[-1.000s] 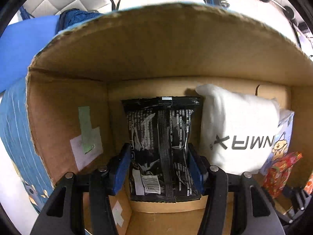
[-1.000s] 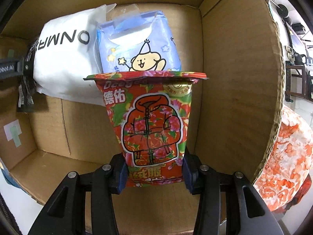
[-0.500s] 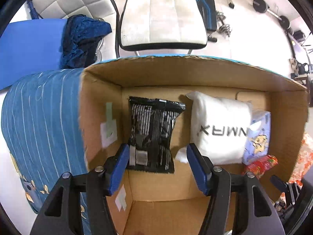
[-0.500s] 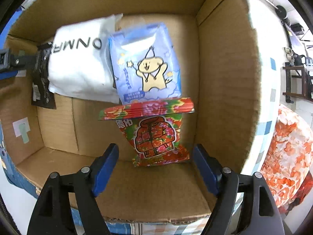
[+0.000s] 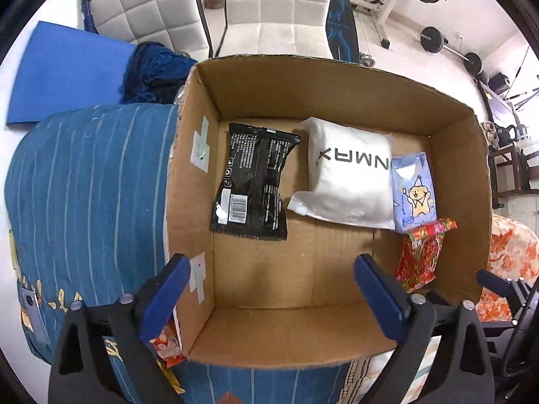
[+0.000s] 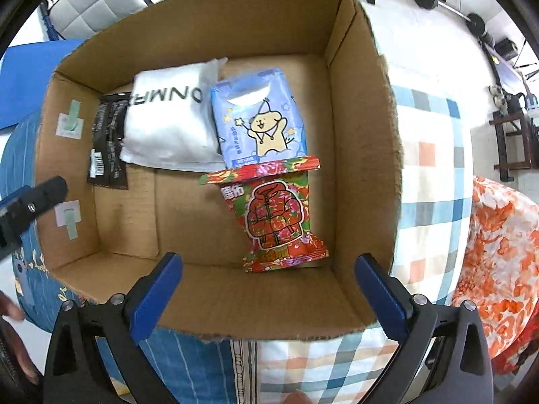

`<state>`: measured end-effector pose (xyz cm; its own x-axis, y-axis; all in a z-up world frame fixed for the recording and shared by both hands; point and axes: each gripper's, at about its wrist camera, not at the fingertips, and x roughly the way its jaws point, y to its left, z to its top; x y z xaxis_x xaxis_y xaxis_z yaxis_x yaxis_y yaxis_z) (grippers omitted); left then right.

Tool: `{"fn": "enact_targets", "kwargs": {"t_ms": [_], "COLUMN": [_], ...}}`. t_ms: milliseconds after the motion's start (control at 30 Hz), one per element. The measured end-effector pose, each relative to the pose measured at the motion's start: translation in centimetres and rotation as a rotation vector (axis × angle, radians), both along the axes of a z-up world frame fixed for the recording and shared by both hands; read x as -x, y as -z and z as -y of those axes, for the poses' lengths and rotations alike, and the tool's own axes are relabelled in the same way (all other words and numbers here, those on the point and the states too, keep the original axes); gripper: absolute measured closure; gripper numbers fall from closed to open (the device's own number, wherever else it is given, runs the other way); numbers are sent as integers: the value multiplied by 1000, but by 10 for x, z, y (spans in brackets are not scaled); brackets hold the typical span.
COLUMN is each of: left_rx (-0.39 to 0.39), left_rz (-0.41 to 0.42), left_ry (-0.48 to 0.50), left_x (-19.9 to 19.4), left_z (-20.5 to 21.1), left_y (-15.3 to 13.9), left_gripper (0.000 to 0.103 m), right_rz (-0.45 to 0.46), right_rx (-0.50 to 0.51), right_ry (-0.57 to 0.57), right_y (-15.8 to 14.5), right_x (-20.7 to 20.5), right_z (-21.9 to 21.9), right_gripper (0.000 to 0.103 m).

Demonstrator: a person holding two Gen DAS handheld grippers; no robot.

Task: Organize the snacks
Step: 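Carry both bags into the box and open both tools, then grasp the orange panda bag with left tool while right tool grasps yellow bag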

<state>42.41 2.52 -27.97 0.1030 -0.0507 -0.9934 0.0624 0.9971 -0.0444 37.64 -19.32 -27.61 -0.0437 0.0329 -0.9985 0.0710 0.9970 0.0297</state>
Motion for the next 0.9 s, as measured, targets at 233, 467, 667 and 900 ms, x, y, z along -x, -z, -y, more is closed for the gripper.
{"fn": "enact_targets", "kwargs": {"t_ms": [233, 467, 667, 900], "left_rx": [8, -35, -22, -67], "left_rz": [107, 256, 302, 265], "left_ry": [17, 50, 14, -163], "left_x": [31, 75, 109, 172], "left_z": [10, 27, 29, -29], "left_y": [-36, -81, -103, -90], "left_gripper": [2, 2, 2, 2], "right_rz": [113, 221, 291, 278], "right_rx": [19, 4, 0, -81], "right_ry": [-20, -10, -2, -50], "right_y": [-19, -55, -80, -83], "right_x": [36, 77, 108, 139], "right_z": [13, 22, 29, 17], "right_gripper": [0, 0, 0, 0]}}
